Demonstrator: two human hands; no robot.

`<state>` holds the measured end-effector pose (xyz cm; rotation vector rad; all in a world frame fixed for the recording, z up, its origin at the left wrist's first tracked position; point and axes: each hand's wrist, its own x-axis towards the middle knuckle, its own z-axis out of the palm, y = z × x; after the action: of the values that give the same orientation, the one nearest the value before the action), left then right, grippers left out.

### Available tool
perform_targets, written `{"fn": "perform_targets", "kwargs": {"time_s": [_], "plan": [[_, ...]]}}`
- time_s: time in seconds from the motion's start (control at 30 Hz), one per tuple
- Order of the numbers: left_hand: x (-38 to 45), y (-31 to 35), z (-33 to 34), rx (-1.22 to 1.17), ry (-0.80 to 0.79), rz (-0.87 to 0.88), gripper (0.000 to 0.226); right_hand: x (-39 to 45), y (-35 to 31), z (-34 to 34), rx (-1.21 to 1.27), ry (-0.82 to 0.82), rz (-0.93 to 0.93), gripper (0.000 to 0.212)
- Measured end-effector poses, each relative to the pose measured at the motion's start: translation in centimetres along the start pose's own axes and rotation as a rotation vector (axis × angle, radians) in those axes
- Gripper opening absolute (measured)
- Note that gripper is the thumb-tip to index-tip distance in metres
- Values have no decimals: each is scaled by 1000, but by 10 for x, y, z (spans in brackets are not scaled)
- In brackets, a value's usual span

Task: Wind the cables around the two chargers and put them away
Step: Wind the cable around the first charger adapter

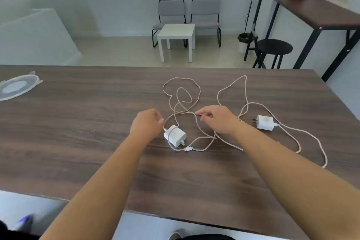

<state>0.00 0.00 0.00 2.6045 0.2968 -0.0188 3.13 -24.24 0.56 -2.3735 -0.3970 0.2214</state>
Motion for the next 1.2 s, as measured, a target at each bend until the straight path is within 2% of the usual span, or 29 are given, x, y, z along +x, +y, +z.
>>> {"fn": "perform_targets", "kwargs": {"time_s": [0.13, 0.3, 0.4, 0.53, 0.73, 0.93, 1.2], "plan": [[-15, -7, 10, -7, -59, -160, 47, -2, -5, 17, -31, -41, -7, 30], [-23, -7, 21, -336, -84, -276, 60, -4, 4, 35, -31, -44, 3, 25], [-28, -3, 26, -402, -156, -239, 45, -8, 8, 39, 6, -14, 9, 21], [-27, 2, 37, -544, -250, -161, 61, -14, 14, 45, 4, 45, -27, 23], [-18, 15, 45, -350, -233, -157, 89, -19, 23, 53, -26, 100, -131, 23], [-17, 21, 47, -522, -297, -123, 74, -24, 25, 48, -16, 123, -84, 26], [-27, 24, 44, -685, -236, 11, 52, -28, 29, 34, 117, 196, -20, 24]]}}
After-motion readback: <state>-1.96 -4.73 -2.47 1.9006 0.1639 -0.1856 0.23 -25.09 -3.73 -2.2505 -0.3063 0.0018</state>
